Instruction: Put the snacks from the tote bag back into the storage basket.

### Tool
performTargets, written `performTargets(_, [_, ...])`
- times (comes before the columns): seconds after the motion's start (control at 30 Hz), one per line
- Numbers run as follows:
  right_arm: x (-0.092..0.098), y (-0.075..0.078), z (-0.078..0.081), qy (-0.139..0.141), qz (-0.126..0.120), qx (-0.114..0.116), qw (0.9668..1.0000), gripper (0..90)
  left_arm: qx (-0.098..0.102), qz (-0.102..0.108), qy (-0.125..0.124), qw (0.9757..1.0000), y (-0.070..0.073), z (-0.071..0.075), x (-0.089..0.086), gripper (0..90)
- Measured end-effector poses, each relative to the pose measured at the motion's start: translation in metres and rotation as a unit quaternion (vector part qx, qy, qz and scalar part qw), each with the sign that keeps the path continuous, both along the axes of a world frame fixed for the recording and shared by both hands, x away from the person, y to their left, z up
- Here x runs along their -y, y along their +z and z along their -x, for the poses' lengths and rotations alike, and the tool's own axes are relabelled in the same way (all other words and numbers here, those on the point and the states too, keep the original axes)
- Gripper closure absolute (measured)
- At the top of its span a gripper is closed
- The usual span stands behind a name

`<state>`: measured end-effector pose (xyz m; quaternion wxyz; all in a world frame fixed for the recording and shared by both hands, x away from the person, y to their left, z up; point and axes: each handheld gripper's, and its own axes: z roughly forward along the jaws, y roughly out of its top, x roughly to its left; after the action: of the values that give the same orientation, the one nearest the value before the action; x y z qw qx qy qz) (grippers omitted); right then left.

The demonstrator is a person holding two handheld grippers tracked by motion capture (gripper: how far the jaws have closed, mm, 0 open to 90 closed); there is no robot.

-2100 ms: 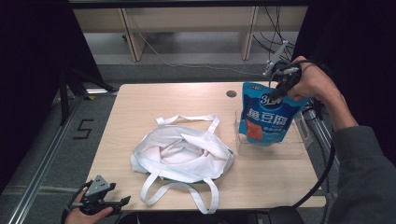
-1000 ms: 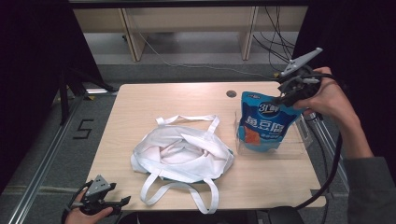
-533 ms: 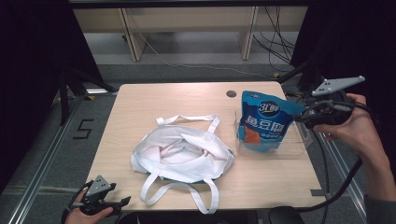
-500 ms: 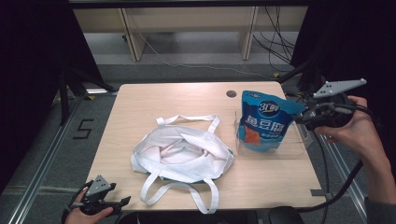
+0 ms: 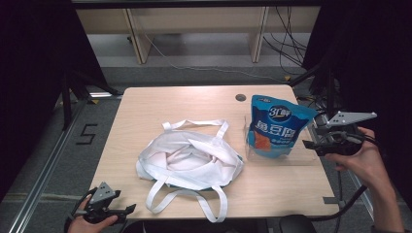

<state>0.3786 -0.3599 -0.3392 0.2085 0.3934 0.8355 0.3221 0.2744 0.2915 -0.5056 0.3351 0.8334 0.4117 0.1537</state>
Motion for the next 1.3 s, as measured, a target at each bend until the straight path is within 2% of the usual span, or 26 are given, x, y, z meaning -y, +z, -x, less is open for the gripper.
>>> performTargets(0.07, [-0.001,-0.008,-0.002,0.003,-0.010,0.003,0.9999,41.5,0.002,0.006,0.004,1.0000,-0.001,0.000,0.001,21.2])
performTargets(0.1, [-0.002,-0.011,-0.003,0.007,-0.006,0.007,0.9999,43.6,0.002,0.005,0.003,1.0000,-0.001,0.000,0.001,21.2])
performTargets(0.13, [-0.003,-0.015,-0.002,0.005,-0.009,-0.004,0.9999,51.2,0.002,0.005,0.001,1.0000,-0.001,0.000,0.000,21.2])
performTargets(0.17, [-0.004,-0.018,-0.003,0.012,-0.009,-0.002,0.9999,61.2,0.002,0.010,0.006,0.9999,-0.002,0.000,0.000,21.2])
performTargets(0.2, [-0.007,-0.021,-0.001,0.022,-0.006,-0.010,0.9997,65.0,0.002,0.010,0.004,0.9999,-0.002,0.000,0.000,21.2])
performTargets(0.23, [-0.009,-0.023,-0.002,0.028,0.002,-0.014,0.9995,74.2,0.003,0.008,0.003,1.0000,-0.002,0.000,0.000,21.2])
performTargets(0.3, [-0.009,-0.026,-0.005,0.034,0.017,0.003,0.9993,81.8,-0.002,0.006,0.006,1.0000,-0.001,0.000,0.001,21.1])
performTargets(0.33, [-0.010,-0.027,-0.006,0.033,0.017,-0.002,0.9993,85.1,-0.002,0.003,0.004,1.0000,0.000,0.000,0.001,21.1])
performTargets(0.47, [-0.013,-0.035,-0.015,0.024,0.002,-0.008,0.9997,88.8,0.004,0.003,0.001,1.0000,0.000,0.000,0.001,21.2])
performTargets(0.5, [-0.013,-0.036,-0.018,0.022,0.000,-0.003,0.9998,90.0,0.004,0.005,0.001,1.0000,0.000,0.000,0.001,21.2])
performTargets(0.53, [-0.014,-0.037,-0.020,0.016,-0.004,-0.012,0.9998,90.0,0.004,0.006,0.002,1.0000,-0.001,0.000,0.001,21.2])
performTargets(0.63, [-0.016,-0.042,-0.027,0.010,-0.008,-0.009,0.9999,90.0,0.003,0.004,0.001,1.0000,-0.001,0.000,0.001,21.2])
performTargets(0.7, [-0.016,-0.046,-0.032,0.016,0.019,-0.010,0.9996,90.0,0.002,0.003,0.001,1.0000,-0.001,0.000,0.001,21.0])
performTargets(0.73, [-0.017,-0.048,-0.034,0.009,0.029,-0.005,0.9995,90.0,0.002,0.002,-0.001,1.0000,-0.001,0.000,0.001,21.0])
performTargets(0.77, [-0.018,-0.048,-0.036,0.002,0.034,-0.013,0.9993,90.0,0.000,-0.007,-0.006,1.0000,0.000,0.000,0.000,21.0])
performTargets(0.8, [-0.017,-0.049,-0.038,0.003,0.041,-0.006,0.9992,90.0,0.003,0.001,-0.001,1.0000,-0.001,0.000,0.001,21.0])
performTargets(0.83, [-0.018,-0.051,-0.040,-0.006,0.034,0.000,0.9994,90.0,0.002,0.002,0.000,1.0000,0.000,0.000,0.001,21.0])
performTargets(0.9, [-0.016,-0.052,-0.044,-0.009,0.042,-0.006,0.9990,90.0,0.001,-0.003,-0.005,1.0000,0.000,0.000,0.000,21.0])
performTargets(0.97, [-0.013,-0.053,-0.048,-0.009,0.044,-0.001,0.9990,90.0,0.001,-0.004,-0.005,1.0000,0.000,0.000,0.000,21.0])
performTargets(1.07, [-0.010,-0.054,-0.053,-0.016,0.035,-0.006,0.9992,90.0,0.008,0.011,0.002,0.9999,-0.002,0.000,0.002,20.9])
performTargets(1.1, [-0.009,-0.055,-0.055,-0.017,0.030,-0.006,0.9994,90.0,0.005,-0.005,-0.009,0.9999,-0.001,0.000,0.000,20.9])
performTargets(1.13, [-0.007,-0.054,-0.057,-0.016,0.027,-0.021,0.9993,90.0,0.005,-0.005,-0.008,0.9999,-0.001,0.000,0.000,20.9])
performTargets(1.17, [-0.005,-0.056,-0.060,-0.013,0.030,-0.015,0.9993,90.0,0.008,0.006,-0.001,1.0000,-0.001,0.000,0.001,20.9])
performTargets(1.23, [-0.005,-0.057,-0.062,-0.020,0.026,-0.023,0.9992,90.0,0.002,0.002,-0.001,1.0000,0.000,0.000,0.001,20.9])
performTargets(1.27, [-0.005,-0.059,-0.064,-0.022,0.025,-0.014,0.9993,90.0,0.002,0.001,-0.002,1.0000,0.000,0.000,0.001,20.9])
performTargets(1.3, [-0.004,-0.059,-0.065,-0.020,0.030,-0.012,0.9993,90.0,0.009,0.010,0.001,0.9999,-0.002,0.000,0.002,20.9])
